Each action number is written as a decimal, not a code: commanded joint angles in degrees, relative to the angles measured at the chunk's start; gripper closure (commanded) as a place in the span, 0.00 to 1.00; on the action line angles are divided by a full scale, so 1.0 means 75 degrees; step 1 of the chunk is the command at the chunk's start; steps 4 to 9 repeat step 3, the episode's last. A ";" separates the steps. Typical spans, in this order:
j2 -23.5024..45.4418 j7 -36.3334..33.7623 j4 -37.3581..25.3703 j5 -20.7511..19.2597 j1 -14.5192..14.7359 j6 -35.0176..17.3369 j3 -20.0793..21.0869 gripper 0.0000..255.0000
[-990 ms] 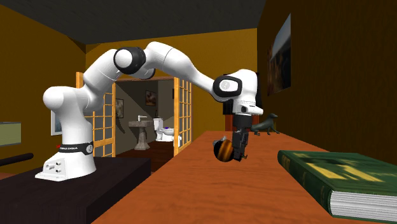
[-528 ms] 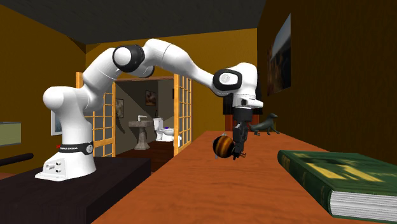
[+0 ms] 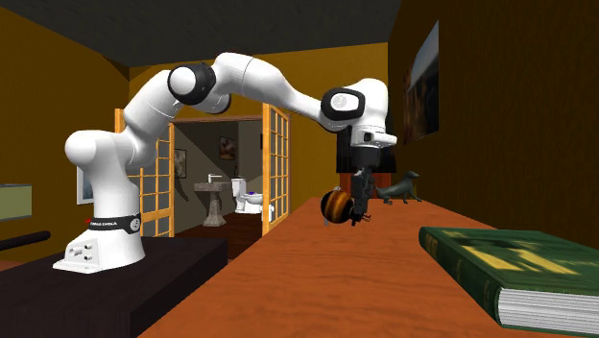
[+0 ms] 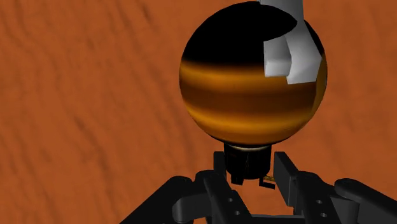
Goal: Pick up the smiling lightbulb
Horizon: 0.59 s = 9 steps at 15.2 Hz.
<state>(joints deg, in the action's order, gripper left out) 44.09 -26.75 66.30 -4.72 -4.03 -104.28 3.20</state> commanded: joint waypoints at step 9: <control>-0.0044 0.0013 -0.0130 0.0004 0.0000 0.0172 0.0001 1.00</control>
